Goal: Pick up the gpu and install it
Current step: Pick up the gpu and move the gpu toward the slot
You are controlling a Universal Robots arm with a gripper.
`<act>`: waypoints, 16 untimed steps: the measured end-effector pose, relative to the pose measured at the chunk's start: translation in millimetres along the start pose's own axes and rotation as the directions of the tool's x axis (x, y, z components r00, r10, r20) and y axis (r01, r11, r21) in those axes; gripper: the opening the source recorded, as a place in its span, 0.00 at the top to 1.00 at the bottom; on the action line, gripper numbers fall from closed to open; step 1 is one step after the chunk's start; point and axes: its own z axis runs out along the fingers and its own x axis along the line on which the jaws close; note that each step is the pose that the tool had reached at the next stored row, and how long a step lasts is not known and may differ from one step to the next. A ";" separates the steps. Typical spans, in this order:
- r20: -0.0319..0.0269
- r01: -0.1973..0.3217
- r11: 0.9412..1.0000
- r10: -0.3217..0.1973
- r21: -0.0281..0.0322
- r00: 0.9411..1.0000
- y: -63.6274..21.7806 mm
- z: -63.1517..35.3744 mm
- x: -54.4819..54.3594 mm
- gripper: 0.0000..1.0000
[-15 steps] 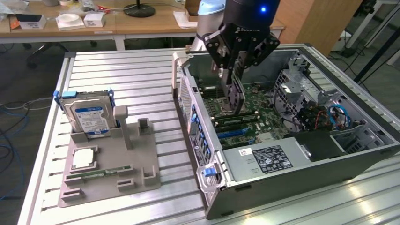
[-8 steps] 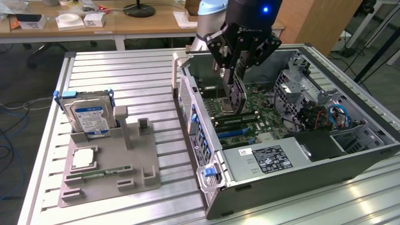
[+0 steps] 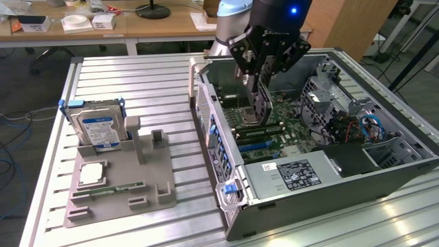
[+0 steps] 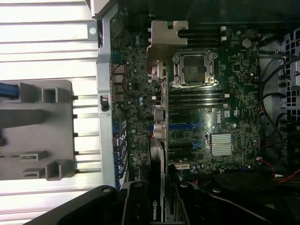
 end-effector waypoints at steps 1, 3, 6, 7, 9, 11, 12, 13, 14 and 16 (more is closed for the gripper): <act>0.000 0.000 1.000 0.000 0.000 1.000 0.0 0.0 -0.3 0.74; 0.000 0.000 1.000 0.000 0.000 1.000 0.1 0.1 -1.1 0.74; 0.000 0.000 1.000 0.000 0.000 1.000 0.2 0.1 -2.1 0.74; 0.000 0.000 1.000 0.000 0.000 1.000 0.2 0.1 -2.3 0.74; 0.000 0.000 1.000 0.000 0.000 1.000 0.2 0.1 -2.5 0.74; 0.000 0.000 1.000 0.000 0.000 1.000 0.2 0.1 -2.5 0.74; 0.000 0.000 1.000 0.000 0.000 1.000 0.2 0.1 -2.5 0.74; 0.000 0.000 1.000 0.000 0.000 1.000 0.2 0.1 -2.7 0.74; 0.000 0.000 1.000 0.000 0.000 1.000 0.2 0.1 -3.1 0.74; 0.000 0.000 1.000 0.000 0.000 1.000 0.4 0.1 -4.4 0.74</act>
